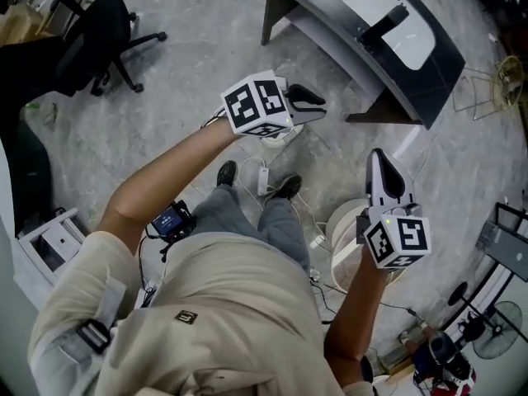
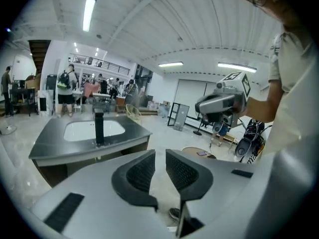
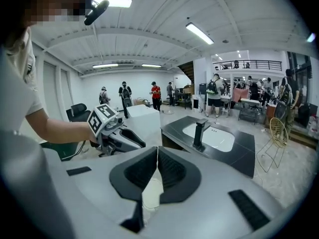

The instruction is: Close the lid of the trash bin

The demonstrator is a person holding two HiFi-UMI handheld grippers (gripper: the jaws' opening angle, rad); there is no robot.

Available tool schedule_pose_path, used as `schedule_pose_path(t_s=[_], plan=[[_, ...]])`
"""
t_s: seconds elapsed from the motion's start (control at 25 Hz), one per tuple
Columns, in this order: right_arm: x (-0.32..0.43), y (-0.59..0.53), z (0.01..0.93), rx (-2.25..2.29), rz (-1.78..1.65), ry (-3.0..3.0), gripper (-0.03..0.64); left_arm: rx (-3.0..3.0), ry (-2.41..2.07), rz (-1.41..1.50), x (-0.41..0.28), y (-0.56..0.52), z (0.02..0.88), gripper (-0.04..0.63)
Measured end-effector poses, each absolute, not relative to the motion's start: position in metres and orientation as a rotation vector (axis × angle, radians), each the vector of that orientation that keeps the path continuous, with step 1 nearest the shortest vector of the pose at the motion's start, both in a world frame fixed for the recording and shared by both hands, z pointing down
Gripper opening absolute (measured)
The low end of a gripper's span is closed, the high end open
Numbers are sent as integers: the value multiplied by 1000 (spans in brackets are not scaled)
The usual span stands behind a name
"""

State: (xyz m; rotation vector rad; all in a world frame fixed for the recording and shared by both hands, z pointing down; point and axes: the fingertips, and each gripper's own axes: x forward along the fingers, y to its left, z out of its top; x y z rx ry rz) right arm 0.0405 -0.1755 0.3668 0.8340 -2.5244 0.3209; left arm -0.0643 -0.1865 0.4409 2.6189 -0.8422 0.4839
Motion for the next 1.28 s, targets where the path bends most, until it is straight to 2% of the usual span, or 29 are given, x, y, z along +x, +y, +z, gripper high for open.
schedule_pose_path(t_s=[0.32,0.8,1.28], plan=[[33,-132,296,824,241,-2613,23,2758,-882,404,-71,-137,342,72],[30,-81,205,827,125,-2785,23,2967,-1015,460,-78,-76,231,64],[71,-50,181,921,77,-2826,22,3068,-1009,440,-49,-31,187,63]])
